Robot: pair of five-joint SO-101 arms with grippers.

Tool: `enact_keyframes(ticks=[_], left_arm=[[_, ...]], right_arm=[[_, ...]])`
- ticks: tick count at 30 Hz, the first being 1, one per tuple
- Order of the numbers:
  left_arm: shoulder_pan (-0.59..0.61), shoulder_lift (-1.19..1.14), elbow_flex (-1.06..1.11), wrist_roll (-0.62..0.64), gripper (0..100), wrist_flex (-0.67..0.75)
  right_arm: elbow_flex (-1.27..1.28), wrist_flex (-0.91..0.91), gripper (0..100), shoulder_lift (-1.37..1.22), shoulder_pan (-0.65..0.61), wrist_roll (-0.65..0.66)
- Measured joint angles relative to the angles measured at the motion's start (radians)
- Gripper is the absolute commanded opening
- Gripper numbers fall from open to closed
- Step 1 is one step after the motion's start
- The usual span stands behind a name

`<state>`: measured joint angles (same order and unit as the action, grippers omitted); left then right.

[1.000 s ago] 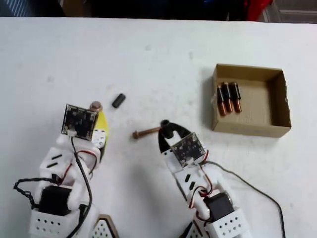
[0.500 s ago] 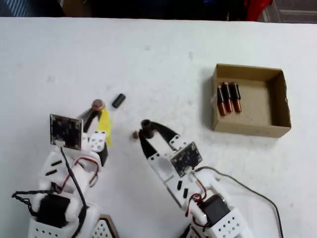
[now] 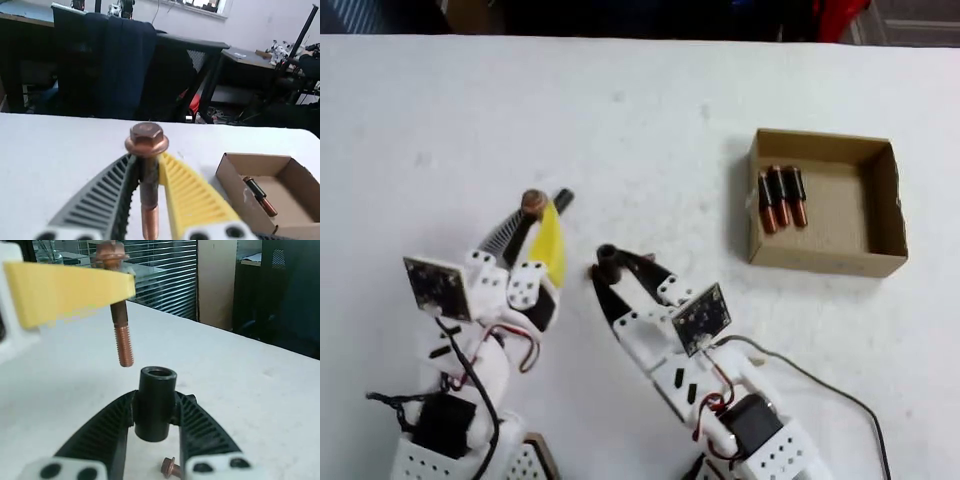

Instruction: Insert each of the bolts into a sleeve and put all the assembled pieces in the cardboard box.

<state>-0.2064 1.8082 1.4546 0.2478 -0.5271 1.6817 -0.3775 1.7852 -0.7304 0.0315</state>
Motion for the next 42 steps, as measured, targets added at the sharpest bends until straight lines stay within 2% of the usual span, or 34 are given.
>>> enact_keyframes(ticks=[8, 15, 21, 35, 42], left_arm=[[0.000, 0.002, 0.000, 0.000, 2, 0.107], [-0.014, 0.003, -0.011, 0.003, 2, 0.107], [-0.097, 0.003, -0.032, 0.003, 2, 0.107], [-0.110, 0.003, -0.080, 0.072, 2, 0.107], [-0.169, 0.003, -0.080, 0.072, 2, 0.107]], right_arm=[[0.000, 0.000, 1.7, 0.000, 0.000, 0.014], [0.000, 0.000, 1.7, 0.000, 0.000, 0.066], [0.000, 0.000, 1.7, 0.000, 0.000, 0.068], [0.000, 0.000, 1.7, 0.000, 0.000, 0.068], [0.000, 0.000, 1.7, 0.000, 0.000, 0.071]])
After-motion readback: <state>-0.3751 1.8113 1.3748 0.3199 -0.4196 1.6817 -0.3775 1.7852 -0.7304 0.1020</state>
